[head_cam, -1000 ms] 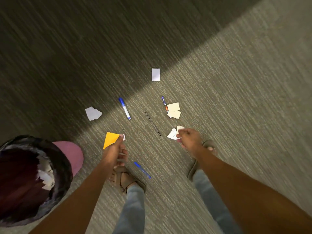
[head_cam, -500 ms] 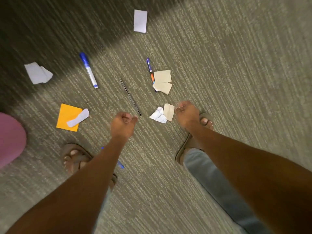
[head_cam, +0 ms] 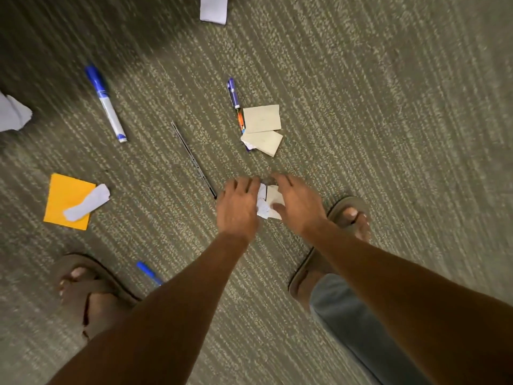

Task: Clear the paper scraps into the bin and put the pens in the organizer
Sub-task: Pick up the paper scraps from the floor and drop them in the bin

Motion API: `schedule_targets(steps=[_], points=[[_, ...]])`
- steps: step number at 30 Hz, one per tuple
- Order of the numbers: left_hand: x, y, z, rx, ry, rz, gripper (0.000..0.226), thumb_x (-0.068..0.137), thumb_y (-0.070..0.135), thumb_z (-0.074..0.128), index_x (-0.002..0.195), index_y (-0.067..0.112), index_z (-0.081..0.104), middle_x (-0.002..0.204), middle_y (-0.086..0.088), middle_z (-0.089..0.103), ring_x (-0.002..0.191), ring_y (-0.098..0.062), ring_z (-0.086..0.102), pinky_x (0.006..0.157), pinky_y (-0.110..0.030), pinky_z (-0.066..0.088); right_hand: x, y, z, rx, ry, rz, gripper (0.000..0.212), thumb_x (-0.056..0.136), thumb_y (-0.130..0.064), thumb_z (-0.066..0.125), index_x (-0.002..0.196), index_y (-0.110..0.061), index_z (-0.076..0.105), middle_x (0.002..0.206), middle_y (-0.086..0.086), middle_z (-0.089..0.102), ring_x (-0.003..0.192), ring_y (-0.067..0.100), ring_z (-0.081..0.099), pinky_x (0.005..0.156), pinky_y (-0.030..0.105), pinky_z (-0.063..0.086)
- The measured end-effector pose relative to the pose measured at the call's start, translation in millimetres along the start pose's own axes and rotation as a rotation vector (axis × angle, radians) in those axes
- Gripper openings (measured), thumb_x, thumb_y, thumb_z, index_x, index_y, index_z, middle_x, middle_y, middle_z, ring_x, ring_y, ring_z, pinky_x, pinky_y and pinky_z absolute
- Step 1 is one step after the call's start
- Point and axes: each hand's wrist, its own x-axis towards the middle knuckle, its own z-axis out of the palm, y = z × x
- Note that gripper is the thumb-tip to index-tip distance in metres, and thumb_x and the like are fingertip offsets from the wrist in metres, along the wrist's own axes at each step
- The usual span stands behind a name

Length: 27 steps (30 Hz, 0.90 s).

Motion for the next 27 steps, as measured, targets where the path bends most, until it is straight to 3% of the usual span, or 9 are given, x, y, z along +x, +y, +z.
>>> schedule_targets(steps=[3,6,8,11,14,17,20,24,27], points=[[3,-6,-4,-0.004,0.003,0.114,0.049,0.074,0.019,0.078,0.120,0.020,0.059,0.116,-0.002,0.067,0.104,-0.023,0.059,0.078,-0.034,0.053,1,5,-1,0.155,-0.011,0.010,0.060,0.086,-0.023,0.071,0.139,-0.023,0.043,0.119,0.003,0.060,0.107,0.023,0.058,0.088,0.033,0.047],[1,-18,-5,-0.251,-0.014,0.101,0.024,0.083,0.019,0.070,0.107,0.015,0.068,0.097,-0.006,0.069,0.084,-0.023,0.063,0.063,-0.027,0.042,-2,7,-4,0.301,0.008,-0.019,0.045,0.084,-0.017,0.073,0.127,-0.017,0.061,0.100,0.001,0.063,0.083,0.017,0.056,0.081,0.036,0.049],[-4,-28,-8,-0.358,-0.014,0.061,0.023,0.091,0.024,0.060,0.109,0.010,0.066,0.102,-0.009,0.067,0.086,-0.026,0.064,0.069,-0.033,0.051,-5,6,-7,0.385,0.088,-0.022,0.033,0.082,-0.012,0.075,0.115,-0.014,0.070,0.089,-0.001,0.063,0.075,0.015,0.055,0.073,0.035,0.050],[-18,-46,-15,-0.335,0.004,0.078,0.036,0.097,0.027,0.049,0.130,0.013,0.055,0.121,-0.011,0.063,0.096,-0.025,0.065,0.086,-0.040,0.056,-1,3,-17,0.460,0.185,0.008,0.013,0.082,-0.008,0.076,0.095,-0.013,0.076,0.082,-0.004,0.060,0.073,0.015,0.057,0.068,0.030,0.047],[-32,-65,-20,-0.299,0.002,0.060,0.034,0.099,0.026,0.046,0.126,0.009,0.055,0.114,-0.013,0.063,0.087,-0.022,0.064,0.082,-0.038,0.057,8,-4,-27,0.388,0.084,-0.008,0.013,0.082,-0.016,0.077,0.094,-0.014,0.073,0.097,0.001,0.061,0.090,0.018,0.058,0.080,0.038,0.051],[-38,-79,-26,-0.319,-0.010,0.002,0.030,0.099,0.023,0.046,0.117,0.003,0.058,0.106,-0.015,0.064,0.082,-0.021,0.061,0.077,-0.034,0.053,4,-17,-28,0.104,-0.057,0.070,0.053,0.072,-0.041,0.083,0.116,-0.022,0.061,0.121,0.004,0.053,0.114,0.025,0.049,0.091,0.042,0.050],[-38,-88,-32,-0.389,-0.008,-0.058,0.026,0.098,0.019,0.049,0.111,0.000,0.060,0.100,-0.016,0.064,0.077,-0.018,0.057,0.073,-0.029,0.051,-7,-27,-17,-0.040,-0.102,0.238,0.079,0.070,-0.036,0.084,0.136,-0.019,0.045,0.135,0.007,0.042,0.121,0.030,0.048,0.096,0.043,0.048],[-35,-97,-34,-0.365,-0.058,-0.007,0.027,0.093,0.010,0.056,0.119,0.006,0.062,0.098,-0.015,0.070,0.074,-0.014,0.052,0.070,-0.019,0.043,-15,-32,-2,0.015,-0.071,0.240,0.069,0.081,-0.013,0.074,0.140,-0.014,0.038,0.138,0.012,0.040,0.116,0.031,0.054,0.101,0.042,0.049],[-36,-100,-34,-0.391,-0.063,-0.033,0.037,0.093,0.012,0.057,0.130,0.016,0.055,0.094,-0.013,0.070,0.075,-0.016,0.053,0.071,-0.022,0.046,-19,-34,2,0.090,-0.040,0.167,0.059,0.084,-0.010,0.070,0.137,-0.015,0.043,0.135,0.010,0.045,0.114,0.026,0.054,0.096,0.030,0.043]])
